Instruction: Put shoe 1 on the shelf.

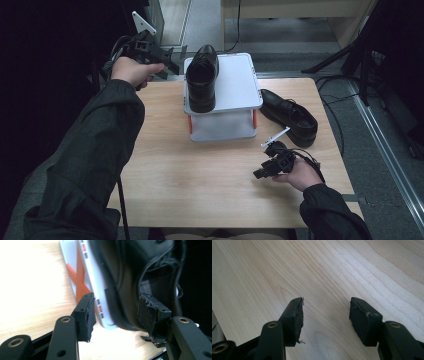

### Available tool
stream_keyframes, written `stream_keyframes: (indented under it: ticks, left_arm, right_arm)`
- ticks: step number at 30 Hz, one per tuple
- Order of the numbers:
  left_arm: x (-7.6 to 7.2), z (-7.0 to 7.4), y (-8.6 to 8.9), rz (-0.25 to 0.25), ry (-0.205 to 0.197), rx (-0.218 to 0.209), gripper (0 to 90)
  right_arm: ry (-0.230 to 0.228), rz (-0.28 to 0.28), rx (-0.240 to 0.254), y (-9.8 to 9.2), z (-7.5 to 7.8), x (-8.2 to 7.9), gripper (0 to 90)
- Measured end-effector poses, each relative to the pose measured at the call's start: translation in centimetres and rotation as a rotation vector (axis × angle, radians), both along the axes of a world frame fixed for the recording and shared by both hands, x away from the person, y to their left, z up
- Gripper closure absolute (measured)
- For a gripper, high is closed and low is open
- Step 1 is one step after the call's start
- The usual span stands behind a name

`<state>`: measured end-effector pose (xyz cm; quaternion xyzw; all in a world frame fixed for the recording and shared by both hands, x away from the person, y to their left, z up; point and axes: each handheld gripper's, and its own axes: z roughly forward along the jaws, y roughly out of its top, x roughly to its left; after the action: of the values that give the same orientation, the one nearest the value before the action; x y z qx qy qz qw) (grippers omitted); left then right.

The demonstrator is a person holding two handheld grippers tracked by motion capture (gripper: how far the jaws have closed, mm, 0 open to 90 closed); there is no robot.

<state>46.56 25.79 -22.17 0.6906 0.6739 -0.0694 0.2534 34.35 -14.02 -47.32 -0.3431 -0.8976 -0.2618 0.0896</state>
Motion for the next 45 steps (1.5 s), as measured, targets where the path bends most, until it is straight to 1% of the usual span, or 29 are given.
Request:
stream_keyframes:
  ticks: [2,4,7,10,14,15,16,18,21,23,24,25,26,27,33,35,39,41,44,45]
  left_arm:
    - [-0.3,-0.6,0.6,-0.003,0.004,-0.001,46.0]
    - [-0.7,-1.3,1.2,-0.013,0.004,0.009,45.8]
    - [-1.1,-2.5,2.0,-0.009,0.010,0.003,45.6]
    - [-1.5,-3.9,2.8,0.001,0.005,0.004,45.5]
    - [-2.0,-6.0,3.8,0.009,0.014,-0.004,45.5]
    - [-2.0,-6.3,3.9,0.011,0.015,-0.007,45.5]
    - [-2.1,-6.8,4.1,0.013,0.014,-0.014,45.5]
    - [-2.3,-7.7,4.4,0.010,0.020,-0.015,45.4]
    - [-2.5,-8.8,4.5,0.009,0.027,-0.009,45.5]
    - [-2.8,-9.3,4.4,0.002,0.035,-0.001,45.2]
    - [-3.0,-9.6,4.3,-0.006,0.032,0.004,45.1]
    - [-3.2,-9.8,4.2,-0.005,0.027,-0.010,45.2]
    - [-3.3,-10.1,4.2,-0.003,0.030,-0.021,45.2]
    - [-3.5,-10.3,4.2,-0.003,0.033,-0.022,45.2]
    - [-4.9,-11.7,4.3,-0.021,0.013,-0.032,45.2]
    - [-5.4,-12.2,4.4,-0.032,0.009,-0.024,45.2]
    - [-6.4,-13.7,4.8,-0.029,0.006,-0.049,45.0]
    - [-6.8,-14.3,4.8,-0.021,0.006,-0.049,45.0]
    - [-7.4,-15.3,5.0,-0.021,0.009,-0.031,44.8]
    - [-7.6,-15.6,5.1,-0.017,0.008,-0.035,44.7]
  right_arm:
    - [-0.002,0.009,0.002,0.2,0.0,0.1,45.2]
    - [-0.004,0.015,0.004,0.3,0.0,0.2,45.2]
    - [-0.006,0.021,0.005,0.5,0.1,0.4,45.2]
    - [-0.008,0.026,0.002,0.7,0.0,0.6,44.9]
    - [-0.014,0.032,0.000,1.0,0.0,0.7,44.7]
    - [-0.014,0.033,-0.001,1.0,0.0,0.7,44.7]
    - [-0.014,0.034,-0.001,1.0,0.0,0.7,44.7]
    - [-0.014,0.034,-0.002,1.1,0.0,0.8,44.7]
    - [-0.013,0.030,-0.004,1.0,-0.1,0.8,44.7]
    - [-0.012,0.029,-0.003,1.0,-0.1,0.8,44.7]
    - [-0.012,0.029,-0.002,0.9,-0.1,0.8,44.6]
    - [-0.013,0.028,-0.001,0.9,-0.1,0.8,44.7]
    - [-0.013,0.027,-0.001,0.9,-0.1,0.8,44.7]
    - [-0.013,0.028,-0.001,0.9,-0.1,0.8,44.7]
    - [-0.012,0.027,-0.007,0.8,-0.1,0.8,44.7]
    - [-0.011,0.026,-0.009,0.8,-0.1,0.8,44.7]
    - [-0.009,0.022,-0.010,0.8,-0.2,0.8,44.7]
    - [-0.008,0.021,-0.007,0.8,-0.1,0.8,44.7]
    - [-0.009,0.021,-0.006,0.8,-0.2,0.8,44.7]
    - [-0.009,0.021,-0.005,0.8,-0.2,0.7,44.7]
